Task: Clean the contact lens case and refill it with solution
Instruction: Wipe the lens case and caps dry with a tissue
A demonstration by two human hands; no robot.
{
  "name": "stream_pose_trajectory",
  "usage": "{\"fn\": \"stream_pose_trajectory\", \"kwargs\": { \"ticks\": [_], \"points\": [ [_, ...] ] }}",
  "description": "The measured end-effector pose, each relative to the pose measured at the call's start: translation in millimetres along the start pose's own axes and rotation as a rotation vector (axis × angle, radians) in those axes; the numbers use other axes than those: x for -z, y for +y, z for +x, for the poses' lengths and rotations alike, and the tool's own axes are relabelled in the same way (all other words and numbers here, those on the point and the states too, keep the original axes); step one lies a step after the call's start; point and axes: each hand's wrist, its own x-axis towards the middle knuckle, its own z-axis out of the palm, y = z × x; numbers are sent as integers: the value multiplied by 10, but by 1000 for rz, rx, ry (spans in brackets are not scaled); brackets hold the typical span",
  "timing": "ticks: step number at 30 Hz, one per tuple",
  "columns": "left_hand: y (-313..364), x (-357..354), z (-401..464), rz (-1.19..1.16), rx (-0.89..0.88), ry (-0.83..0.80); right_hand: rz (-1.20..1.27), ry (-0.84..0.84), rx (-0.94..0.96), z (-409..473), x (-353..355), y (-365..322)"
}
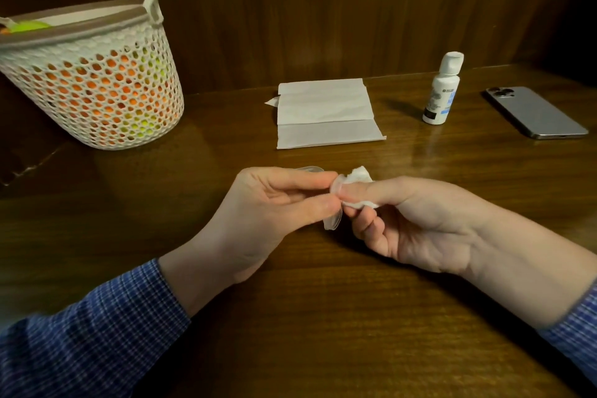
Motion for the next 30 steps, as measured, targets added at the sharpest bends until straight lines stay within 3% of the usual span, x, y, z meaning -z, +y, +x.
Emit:
{"fn": "stream_pose_trajectory", "kwargs": {
  "ticks": [6,9,21,25,30],
  "points": [
    [48,34,68,-402,285,-75,-214,-3,281,-96,82,-115],
    [38,49,70,-466,328,-72,-341,57,406,-102,106,-119],
    [4,0,27,-269,297,-34,-838,302,711,-1,57,61],
    [-26,-33,10,-166,280,58,-935,441,717,42,47,100],
    [-24,-25,-20,-3,257,103,-984,478,706,72,51,108]
  ]
}}
